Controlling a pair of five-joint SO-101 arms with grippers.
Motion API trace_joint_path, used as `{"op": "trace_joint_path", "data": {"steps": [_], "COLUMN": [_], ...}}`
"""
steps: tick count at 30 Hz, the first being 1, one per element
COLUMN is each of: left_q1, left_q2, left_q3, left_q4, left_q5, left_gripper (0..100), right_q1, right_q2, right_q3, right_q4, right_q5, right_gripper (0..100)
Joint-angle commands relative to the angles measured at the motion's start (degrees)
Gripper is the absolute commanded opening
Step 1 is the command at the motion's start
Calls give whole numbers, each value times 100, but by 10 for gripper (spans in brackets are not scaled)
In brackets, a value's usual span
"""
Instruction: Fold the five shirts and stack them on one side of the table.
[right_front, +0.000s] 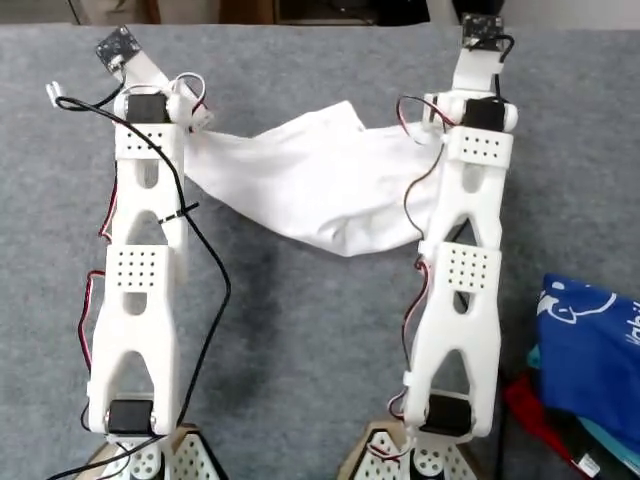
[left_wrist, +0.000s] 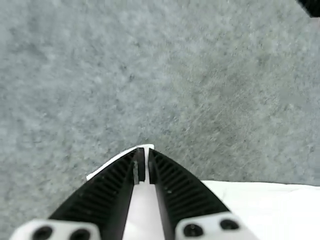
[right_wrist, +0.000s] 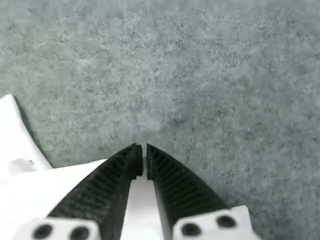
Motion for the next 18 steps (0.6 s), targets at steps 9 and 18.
{"op": "trace_joint_path", "data": {"steps": [9, 18], "left_q1": [-466, -651], "left_q2": [-1402, -2712], "left_q3": [-316, -316], "left_q4": [457, 1116], "left_q5": [202, 132], "left_gripper": [21, 21], "right_q1": [-215, -576], "right_q2": [-1851, -4251], "right_q3": [-295, -295], "right_q4": [448, 1240], "right_q5": [-62, -62], "right_gripper": [5, 5]}}
